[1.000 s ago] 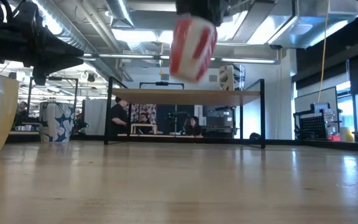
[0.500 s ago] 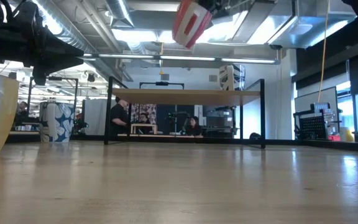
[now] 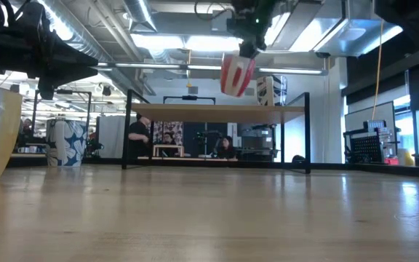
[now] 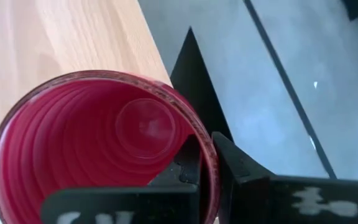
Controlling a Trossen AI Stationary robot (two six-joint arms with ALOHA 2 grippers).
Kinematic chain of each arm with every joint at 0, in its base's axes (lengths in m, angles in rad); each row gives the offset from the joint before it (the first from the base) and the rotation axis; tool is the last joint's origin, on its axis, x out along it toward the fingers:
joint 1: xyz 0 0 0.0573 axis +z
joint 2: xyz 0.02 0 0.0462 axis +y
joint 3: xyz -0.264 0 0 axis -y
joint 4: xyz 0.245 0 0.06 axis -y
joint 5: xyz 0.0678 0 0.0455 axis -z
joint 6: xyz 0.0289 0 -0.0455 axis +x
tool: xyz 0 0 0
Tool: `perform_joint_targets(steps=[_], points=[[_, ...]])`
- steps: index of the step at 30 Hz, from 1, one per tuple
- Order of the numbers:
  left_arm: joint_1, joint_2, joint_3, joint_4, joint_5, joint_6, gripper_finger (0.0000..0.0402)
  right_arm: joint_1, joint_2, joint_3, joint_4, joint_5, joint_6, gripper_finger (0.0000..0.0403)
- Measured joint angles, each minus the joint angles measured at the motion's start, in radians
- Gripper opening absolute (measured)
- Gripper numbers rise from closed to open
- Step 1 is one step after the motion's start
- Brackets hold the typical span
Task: Place coffee mugs
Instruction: Put the red mug on the shelf
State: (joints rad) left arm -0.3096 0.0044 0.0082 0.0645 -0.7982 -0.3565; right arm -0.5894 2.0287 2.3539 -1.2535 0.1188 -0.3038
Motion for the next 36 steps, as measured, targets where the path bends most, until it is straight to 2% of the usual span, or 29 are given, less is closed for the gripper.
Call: perform_joint_targets(steps=[8, 18, 32, 36], points=[[0.000, 0.000, 0.000, 0.000, 0.000, 0.000, 0.0114, -0.047, 0.046, 0.000, -0.010, -0.034, -0.019, 0.0001], [0.000, 0.000, 0.000, 0.000, -0.001, 0.000, 0.0114, -0.048, 0.093, 0.000, -0.029, -0.032, -0.019, 0.0006], [0.000, 0.000, 0.000, 0.000, -0.002, 0.000, 0.0114, -0.060, 0.094, 0.000, -0.057, -0.023, 0.008, 0.0010], [0.000, 0.000, 0.000, 0.000, -0.002, 0.000, 0.0114, -0.060, 0.094, 0.000, -0.057, -0.024, 0.020, 0.0023]])
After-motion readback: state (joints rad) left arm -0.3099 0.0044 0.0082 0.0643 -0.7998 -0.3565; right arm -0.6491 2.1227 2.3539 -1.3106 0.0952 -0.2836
